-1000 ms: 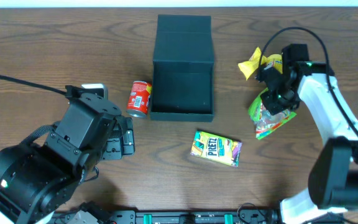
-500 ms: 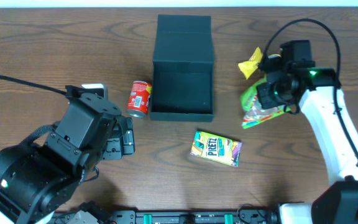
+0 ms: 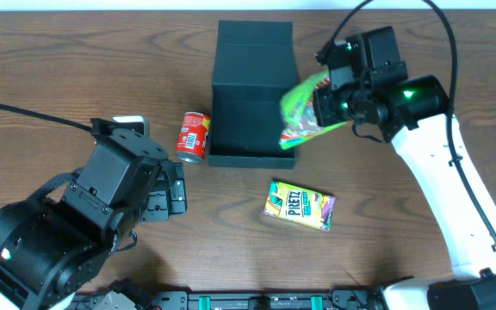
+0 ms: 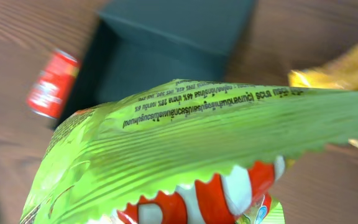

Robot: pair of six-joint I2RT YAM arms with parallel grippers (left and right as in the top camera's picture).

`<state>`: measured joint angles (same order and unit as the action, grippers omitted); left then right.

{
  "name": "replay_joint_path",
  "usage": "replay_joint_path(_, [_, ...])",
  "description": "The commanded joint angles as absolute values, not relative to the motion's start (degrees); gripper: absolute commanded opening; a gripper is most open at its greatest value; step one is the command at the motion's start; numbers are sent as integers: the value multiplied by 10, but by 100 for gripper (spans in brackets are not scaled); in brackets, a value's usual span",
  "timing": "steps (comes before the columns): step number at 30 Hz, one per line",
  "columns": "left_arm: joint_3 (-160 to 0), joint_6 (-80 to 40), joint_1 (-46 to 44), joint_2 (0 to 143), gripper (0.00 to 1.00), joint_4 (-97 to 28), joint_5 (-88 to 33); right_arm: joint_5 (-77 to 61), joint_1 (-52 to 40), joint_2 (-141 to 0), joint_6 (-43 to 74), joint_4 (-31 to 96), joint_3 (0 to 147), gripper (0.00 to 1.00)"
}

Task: Pack container
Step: 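Lift the Haribo bag and carry it over the black box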

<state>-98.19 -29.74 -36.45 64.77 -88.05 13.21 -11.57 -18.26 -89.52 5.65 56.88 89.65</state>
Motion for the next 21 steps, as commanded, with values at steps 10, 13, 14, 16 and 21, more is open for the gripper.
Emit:
replay_joint_path(10, [-987,-291,-364,648,95,-881,130,-166,-284,-1028,190,544,987,3])
replay_joint_path(13, [-987,-291,-364,648,95,-881,130,-165,-290,-1054,205,531,987,2])
replay_joint_path(14, [-987,-291,-364,648,95,-881,130,-165,-291,-1063,212,527,987,2])
replay_joint_path(16, [-987,-291,-364,648,95,-881,130,-165,-292,-1077,229,517,987,2])
replay_joint_path(21, [-987,-291,-364,648,95,-881,130,-165,-293,-1115,304,499,987,2])
